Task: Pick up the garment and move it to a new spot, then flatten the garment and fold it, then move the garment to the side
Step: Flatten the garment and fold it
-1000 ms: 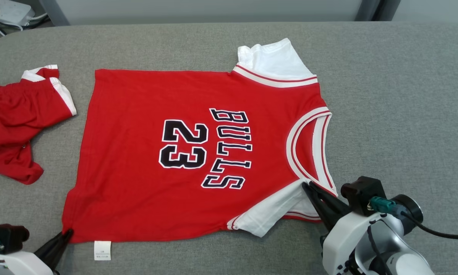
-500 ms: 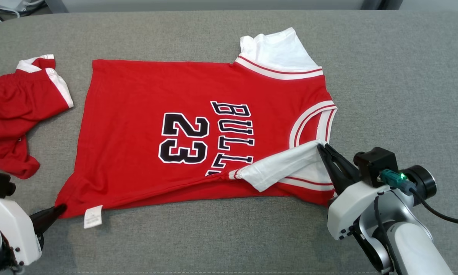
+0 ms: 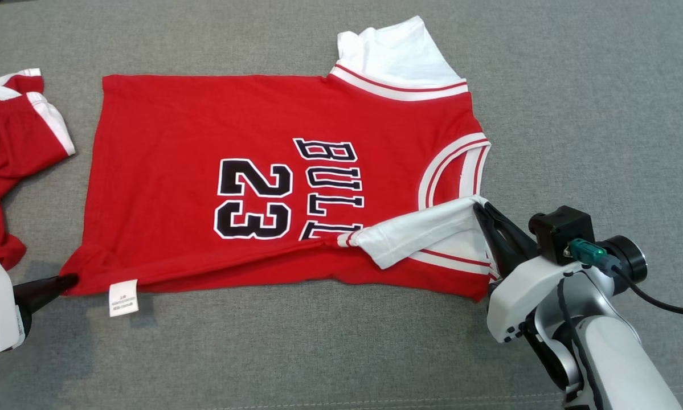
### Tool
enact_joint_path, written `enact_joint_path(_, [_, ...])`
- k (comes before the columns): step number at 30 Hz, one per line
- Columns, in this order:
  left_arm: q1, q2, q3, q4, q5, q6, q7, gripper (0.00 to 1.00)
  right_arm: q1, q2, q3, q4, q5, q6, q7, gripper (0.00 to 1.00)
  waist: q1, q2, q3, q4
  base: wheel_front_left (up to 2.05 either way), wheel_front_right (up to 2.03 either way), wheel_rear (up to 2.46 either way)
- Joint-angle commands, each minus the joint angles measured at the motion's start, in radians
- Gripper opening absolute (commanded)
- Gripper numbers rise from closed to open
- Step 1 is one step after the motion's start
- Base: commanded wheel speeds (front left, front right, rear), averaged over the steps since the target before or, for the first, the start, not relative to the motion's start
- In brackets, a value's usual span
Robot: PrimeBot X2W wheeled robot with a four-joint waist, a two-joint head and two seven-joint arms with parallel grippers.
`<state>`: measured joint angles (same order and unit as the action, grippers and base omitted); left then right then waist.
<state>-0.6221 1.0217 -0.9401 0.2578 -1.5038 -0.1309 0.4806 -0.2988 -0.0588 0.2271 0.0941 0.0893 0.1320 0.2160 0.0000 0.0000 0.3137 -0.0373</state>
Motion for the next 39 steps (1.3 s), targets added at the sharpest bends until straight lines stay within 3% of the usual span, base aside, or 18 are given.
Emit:
enact_joint_path(1, [-0.053,0.063,0.056,-0.012,-0.019,0.0,-0.008,0.0,-0.011,0.008,0.009,-0.018,0.006,-0.001,-0.02,0.0,0.0,0.0,0.008,-0.009,0.0,0.0,0.0])
enact_joint_path(7, [-0.07,0.079,0.07,-0.011,-0.034,0.0,-0.017,0.0,-0.002,0.008,-0.004,-0.008,0.013,-0.001,-0.046,0.0,0.0,0.0,0.019,-0.025,0.0,0.0,0.0])
enact_joint_path(19, [-0.075,0.038,0.089,0.008,-0.046,0.0,-0.1,0.0,-0.013,0.008,-0.001,0.039,0.039,-0.001,-0.079,0.0,0.0,0.0,0.024,-0.032,0.0,0.0,0.0])
enact_joint_path(20, [-0.074,0.034,0.091,0.006,-0.042,0.0,-0.116,0.18,-0.016,0.008,0.0,0.042,0.042,-0.001,-0.086,0.04,0.0,0.0,0.026,-0.031,0.0,0.0,0.0])
enact_joint_path(21, [-0.072,0.031,0.092,0.004,-0.037,0.0,-0.132,0.67,-0.018,0.008,-0.002,0.044,0.046,-0.001,-0.094,0.41,0.0,0.0,0.028,-0.03,0.0,0.0,0.0])
enact_joint_path(22, [-0.07,0.028,0.095,0.003,-0.038,0.0,-0.147,1.0,-0.021,0.008,-0.006,0.045,0.047,-0.001,-0.105,1.0,0.0,0.0,0.029,-0.029,0.0,0.0,0.0])
enact_joint_path(30, [-0.056,0.014,0.131,-0.005,-0.042,0.0,-0.276,1.0,-0.025,0.009,-0.042,0.051,0.044,-0.001,-0.171,1.0,0.0,0.0,0.017,-0.016,0.0,0.0,0.0])
enact_joint_path(39, [0.01,-0.03,0.109,-0.005,-0.007,0.0,-0.432,1.0,0.046,0.009,-0.037,0.079,0.048,-0.001,-0.183,1.0,0.0,0.0,-0.055,0.006,0.0,0.0,0.0])
